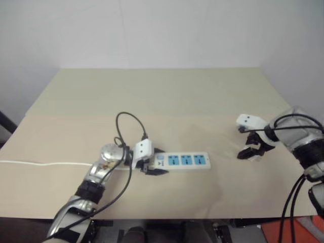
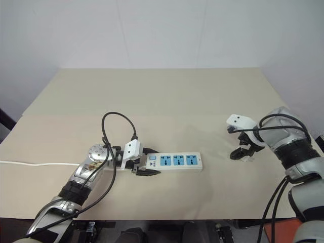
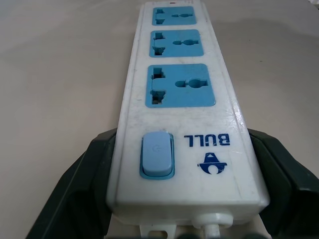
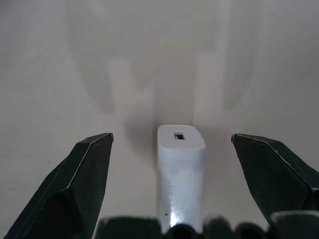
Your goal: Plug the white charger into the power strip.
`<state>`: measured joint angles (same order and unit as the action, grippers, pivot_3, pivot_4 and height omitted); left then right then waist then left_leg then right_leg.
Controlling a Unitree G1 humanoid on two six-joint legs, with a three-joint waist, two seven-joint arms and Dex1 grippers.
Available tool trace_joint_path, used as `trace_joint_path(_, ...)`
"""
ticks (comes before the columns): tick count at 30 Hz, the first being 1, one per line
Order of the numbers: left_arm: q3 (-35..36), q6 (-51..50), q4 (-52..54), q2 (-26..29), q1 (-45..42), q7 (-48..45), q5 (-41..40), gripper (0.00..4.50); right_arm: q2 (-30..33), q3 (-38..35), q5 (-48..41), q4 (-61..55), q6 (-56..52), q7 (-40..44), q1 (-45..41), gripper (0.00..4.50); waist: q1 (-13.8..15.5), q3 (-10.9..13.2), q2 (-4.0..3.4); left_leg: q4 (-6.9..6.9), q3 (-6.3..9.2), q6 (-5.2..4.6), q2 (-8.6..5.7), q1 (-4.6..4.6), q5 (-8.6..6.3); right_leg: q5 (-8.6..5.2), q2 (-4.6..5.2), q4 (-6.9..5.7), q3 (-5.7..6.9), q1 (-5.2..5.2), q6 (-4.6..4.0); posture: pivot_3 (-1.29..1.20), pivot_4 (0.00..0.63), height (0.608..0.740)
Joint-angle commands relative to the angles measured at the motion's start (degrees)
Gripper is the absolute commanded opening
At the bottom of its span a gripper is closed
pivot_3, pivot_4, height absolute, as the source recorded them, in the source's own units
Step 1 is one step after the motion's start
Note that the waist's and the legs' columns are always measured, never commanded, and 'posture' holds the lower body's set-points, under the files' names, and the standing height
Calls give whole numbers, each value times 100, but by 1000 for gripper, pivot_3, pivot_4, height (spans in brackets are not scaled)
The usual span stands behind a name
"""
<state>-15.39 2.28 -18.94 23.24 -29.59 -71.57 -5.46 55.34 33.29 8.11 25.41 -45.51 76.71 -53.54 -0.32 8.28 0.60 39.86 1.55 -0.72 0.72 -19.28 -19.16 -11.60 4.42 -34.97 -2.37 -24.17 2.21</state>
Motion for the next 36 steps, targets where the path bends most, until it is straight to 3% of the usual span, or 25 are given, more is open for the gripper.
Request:
trace_joint_path(1,-207,-71,151,84,93,-120,73,3296,-50,-25,204,57,124,88,-99,4500,-3,0,0,0,0,0,0,0,0,0,0,0,0,-1,0,0,150,740)
trace_joint_path(11,-231,-152,298,185,174,-71,22,3296,-382,-3,543,584,362,115,-94,4500,-29,-1,-1,0,1,1,0,2,1,0,-1,-1,1,3,0,0,150,740)
trace_joint_path(14,-235,-176,341,209,201,-56,17,3296,-434,-21,634,766,459,99,-105,3903,-25,-1,0,2,1,2,0,4,1,0,0,0,1,8,0,0,150,740)
trace_joint_path(21,-249,-195,391,227,226,-22,9,3296,-437,-23,720,883,572,199,-111,1579,-26,-2,-1,2,2,3,0,5,2,0,0,-1,1,8,0,0,150,740)
trace_joint_path(23,-245,-193,373,231,212,-20,4,3296,-423,-30,753,868,605,227,-77,1140,-22,-2,-1,2,2,3,0,5,2,0,0,-1,2,8,0,0,150,740)
trace_joint_path(30,-248,-195,322,295,180,-50,14,3296,-415,-415,600,359,565,97,-6,1140,-31,-2,-1,2,2,4,0,4,2,0,0,-1,2,8,0,0,150,740)
trace_joint_path(36,-236,-211,201,363,74,-90,7,3296,-1063,-2149,-787,-1328,-83,-351,60,1140,-102,-2,-4,0,4,5,1,6,3,1,-3,-6,-4,-3,-2,0,150,740)
